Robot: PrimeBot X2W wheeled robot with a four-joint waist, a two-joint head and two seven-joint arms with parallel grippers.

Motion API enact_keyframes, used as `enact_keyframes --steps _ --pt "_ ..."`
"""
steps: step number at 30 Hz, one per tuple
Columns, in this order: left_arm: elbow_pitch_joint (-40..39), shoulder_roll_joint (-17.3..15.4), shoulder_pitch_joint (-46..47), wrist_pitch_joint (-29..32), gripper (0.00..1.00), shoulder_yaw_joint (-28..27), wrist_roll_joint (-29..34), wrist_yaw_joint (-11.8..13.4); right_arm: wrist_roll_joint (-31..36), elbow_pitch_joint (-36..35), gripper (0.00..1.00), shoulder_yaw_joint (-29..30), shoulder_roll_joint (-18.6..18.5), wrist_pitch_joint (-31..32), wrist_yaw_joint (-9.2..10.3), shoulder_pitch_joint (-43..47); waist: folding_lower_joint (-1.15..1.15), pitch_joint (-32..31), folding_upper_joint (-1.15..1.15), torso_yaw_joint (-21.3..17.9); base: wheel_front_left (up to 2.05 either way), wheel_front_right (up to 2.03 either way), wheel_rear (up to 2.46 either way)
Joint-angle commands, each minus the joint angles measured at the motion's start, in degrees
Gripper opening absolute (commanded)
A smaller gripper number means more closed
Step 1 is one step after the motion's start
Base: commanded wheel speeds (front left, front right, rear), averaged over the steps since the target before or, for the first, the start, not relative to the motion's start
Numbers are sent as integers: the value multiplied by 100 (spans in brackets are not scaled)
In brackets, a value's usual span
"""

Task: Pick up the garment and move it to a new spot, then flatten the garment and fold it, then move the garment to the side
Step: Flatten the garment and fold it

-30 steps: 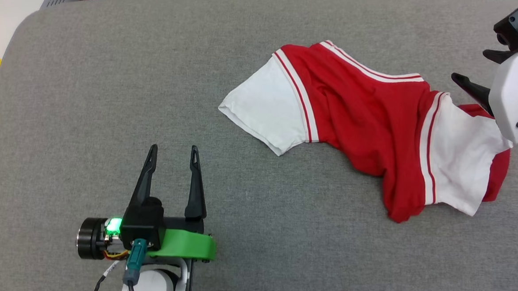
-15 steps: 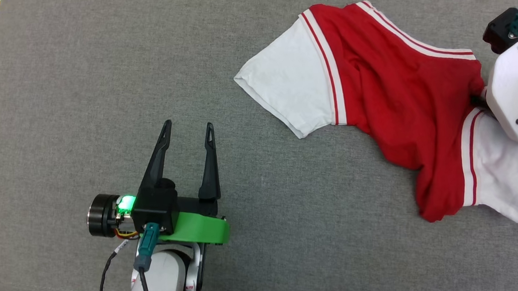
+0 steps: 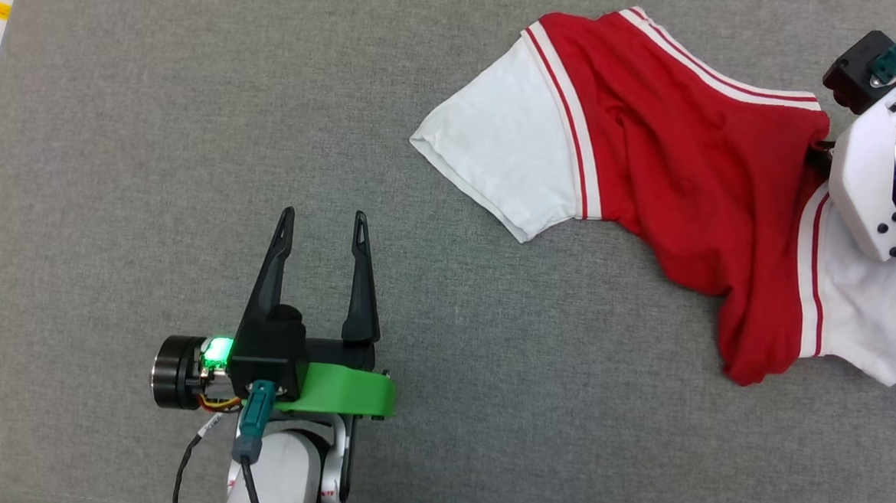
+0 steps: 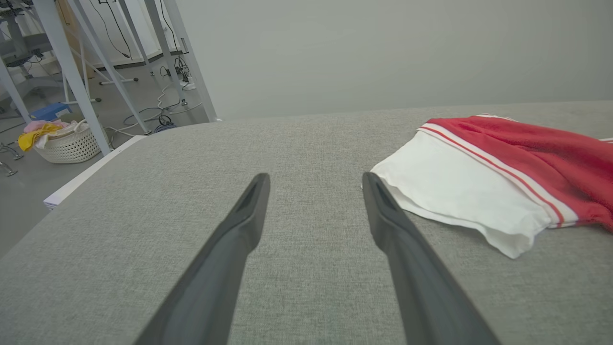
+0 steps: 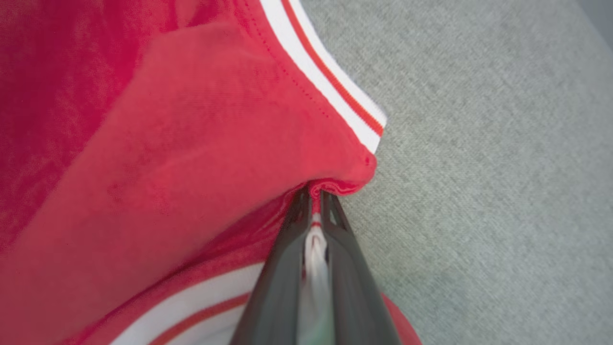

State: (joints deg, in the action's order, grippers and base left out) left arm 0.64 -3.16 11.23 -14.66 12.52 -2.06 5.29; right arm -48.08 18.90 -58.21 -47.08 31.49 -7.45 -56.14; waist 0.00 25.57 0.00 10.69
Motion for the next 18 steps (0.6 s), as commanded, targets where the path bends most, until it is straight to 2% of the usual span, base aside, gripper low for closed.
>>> enact_keyframes --steps 1,5,8,13,18 --pt "16 24 5 -34 100 -24 -9 5 -42 7 0 -84 68 -270 -3 222 0 -277 0 -114 0 0 0" --pt "39 24 -166 -34 100 -86 -12 17 120 -304 0 68 -115 -1127 -3 306 0 -620 0 -206 0 0 0" --pt "49 24 -353 -34 100 -158 -7 32 140 -613 0 405 -259 -1603 -3 607 0 -865 0 -316 0 0 0" --pt "21 16 -627 -34 100 -267 -4 32 256 -1154 0 1126 -485 -1954 -3 1404 0 -1136 0 -542 0 0 0" --pt "-17 3 -795 -34 100 -332 27 12 529 -1677 0 2173 -589 -1963 -3 2386 0 -1289 0 -773 0 0 0"
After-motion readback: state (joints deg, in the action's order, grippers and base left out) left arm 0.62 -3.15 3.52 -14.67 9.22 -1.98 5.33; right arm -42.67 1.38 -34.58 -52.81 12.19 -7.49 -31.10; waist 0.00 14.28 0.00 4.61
